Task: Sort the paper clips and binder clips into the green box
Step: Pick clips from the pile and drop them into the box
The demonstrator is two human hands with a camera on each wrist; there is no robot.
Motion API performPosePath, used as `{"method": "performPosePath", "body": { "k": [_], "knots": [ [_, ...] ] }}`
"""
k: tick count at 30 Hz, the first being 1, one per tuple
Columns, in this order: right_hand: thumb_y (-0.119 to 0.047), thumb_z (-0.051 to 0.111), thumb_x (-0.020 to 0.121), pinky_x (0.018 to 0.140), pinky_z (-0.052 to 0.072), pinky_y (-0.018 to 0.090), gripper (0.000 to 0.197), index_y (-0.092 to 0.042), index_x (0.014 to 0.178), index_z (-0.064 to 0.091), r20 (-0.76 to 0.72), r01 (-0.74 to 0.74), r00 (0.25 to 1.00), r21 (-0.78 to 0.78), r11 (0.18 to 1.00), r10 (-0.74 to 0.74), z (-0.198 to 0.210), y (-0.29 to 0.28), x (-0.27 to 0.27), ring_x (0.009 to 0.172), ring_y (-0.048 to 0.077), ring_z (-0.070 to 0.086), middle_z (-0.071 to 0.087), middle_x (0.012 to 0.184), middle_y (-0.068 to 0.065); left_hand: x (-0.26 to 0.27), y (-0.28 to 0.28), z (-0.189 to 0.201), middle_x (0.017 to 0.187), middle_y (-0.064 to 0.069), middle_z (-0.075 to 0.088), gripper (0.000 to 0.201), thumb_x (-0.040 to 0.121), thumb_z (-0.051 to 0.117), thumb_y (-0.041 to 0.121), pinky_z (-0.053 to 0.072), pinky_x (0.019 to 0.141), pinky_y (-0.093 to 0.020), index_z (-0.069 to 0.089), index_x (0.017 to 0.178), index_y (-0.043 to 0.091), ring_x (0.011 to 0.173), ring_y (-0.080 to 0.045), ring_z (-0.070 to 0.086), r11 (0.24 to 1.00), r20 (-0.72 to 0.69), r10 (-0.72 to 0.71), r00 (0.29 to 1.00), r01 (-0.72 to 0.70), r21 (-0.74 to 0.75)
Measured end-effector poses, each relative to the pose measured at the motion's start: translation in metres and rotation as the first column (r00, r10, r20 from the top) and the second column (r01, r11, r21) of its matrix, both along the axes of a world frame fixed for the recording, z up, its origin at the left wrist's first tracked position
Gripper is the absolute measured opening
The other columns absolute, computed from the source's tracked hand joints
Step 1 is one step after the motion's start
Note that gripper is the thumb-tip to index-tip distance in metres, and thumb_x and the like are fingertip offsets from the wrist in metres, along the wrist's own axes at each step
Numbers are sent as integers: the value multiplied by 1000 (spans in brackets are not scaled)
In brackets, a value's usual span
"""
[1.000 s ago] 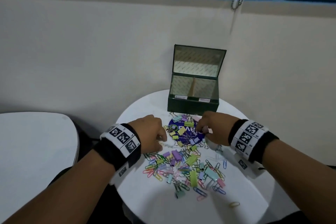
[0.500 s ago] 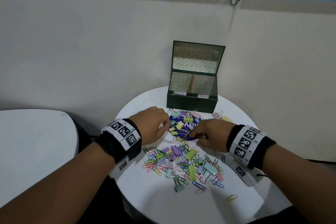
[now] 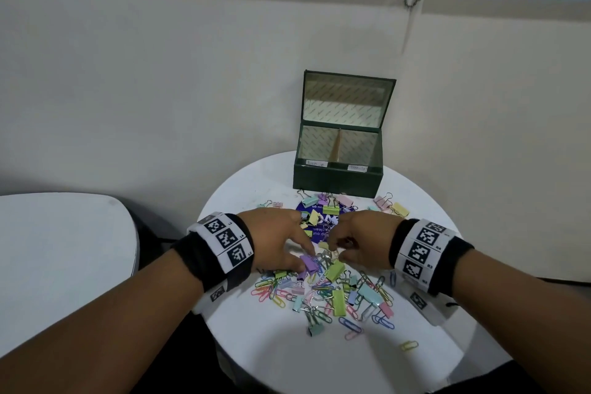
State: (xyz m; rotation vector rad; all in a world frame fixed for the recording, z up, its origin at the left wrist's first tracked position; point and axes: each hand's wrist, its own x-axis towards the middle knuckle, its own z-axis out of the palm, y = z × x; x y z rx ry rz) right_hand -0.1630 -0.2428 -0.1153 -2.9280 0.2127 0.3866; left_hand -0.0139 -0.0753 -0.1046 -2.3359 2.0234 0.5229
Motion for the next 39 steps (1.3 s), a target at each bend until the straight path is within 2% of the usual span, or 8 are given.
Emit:
{"method": "performPosePath", "body": {
  "k": [3, 7, 14, 19, 24, 27, 32, 39],
  "knots": [
    [-36, 63, 90, 85, 54, 35, 14, -30, 103, 64, 16, 2, 1000, -15, 1000, -1, -2, -1, 0, 90, 14, 58, 60, 102, -9, 4, -1, -5, 91, 20, 43, 33, 84, 66, 55, 39, 74, -26, 65, 115, 43, 87, -6, 46, 997, 31, 63, 998, -61, -56],
    [-34, 62, 91, 86, 52, 31, 26, -35, 117, 64, 2, -10, 1000, -2, 1000, 10, -2, -3, 0, 94, 12, 57, 57, 106, -11, 11, -1, -8, 102, 13, 54, 26, 84, 67, 51, 47, 81, -29, 61, 105, 36, 94, -13, 56, 983, 24, 167, 986, -165, -76],
    [-20, 51, 88, 77, 54, 32, 11, -28, 82, 57, 69, -9, 998, 3, 1000, 9, -8, -6, -2, 80, 13, 55, 54, 90, -10, 18, -1, 0, 110, 11, 53, 32, 91, 57, 54, 43, 83, -28, 58, 118, 37, 99, -14, 55, 944, 52, 288, 956, -275, -184],
    [-19, 59, 87, 73, 53, 24, 7, -21, 81, 60, 116, 77, 989, 87, 993, -87, 6, -16, 0, 80, 14, 61, 63, 86, -4, 4, -1, 1, 91, 17, 46, 29, 86, 63, 56, 44, 76, -27, 67, 110, 40, 90, -7, 52, 984, -8, 129, 992, -129, -123],
    [-15, 61, 91, 67, 54, 18, 8, -19, 84, 60, 257, 232, 927, 178, 956, -273, 38, -39, 9, 78, 13, 63, 65, 83, -2, -3, -8, -2, 97, 16, 43, 48, 77, 64, 68, 48, 81, -29, 67, 115, 38, 94, -9, 48, 999, 102, 43, 994, -42, -11],
    [-14, 62, 90, 63, 46, 14, 7, -16, 84, 60, 336, 334, 861, 191, 923, -382, 53, -58, 25, 75, 13, 60, 63, 82, -1, -5, -10, -3, 103, 15, 48, 43, 82, 63, 60, 49, 85, -31, 64, 119, 38, 100, -13, 54, 999, 94, 4, 996, -1, -38],
    [-16, 62, 85, 75, 57, 30, 11, -22, 77, 59, 400, 495, 750, 187, 849, -526, 65, -91, 57, 80, 19, 63, 62, 80, -4, -9, -12, -4, 106, 14, 52, 35, 87, 61, 48, 49, 86, -30, 64, 120, 38, 99, -12, 56, 999, 68, -32, 997, 35, -42],
    [-18, 69, 89, 74, 46, 24, 14, -30, 95, 67, 418, 489, 731, 230, 841, -540, 68, -93, 59, 93, 14, 60, 62, 101, -8, -7, -13, -4, 94, 14, 53, 11, 89, 60, 35, 51, 77, -30, 69, 95, 33, 86, -8, 56, 997, 61, -63, 996, 66, -44]
  ]
}}
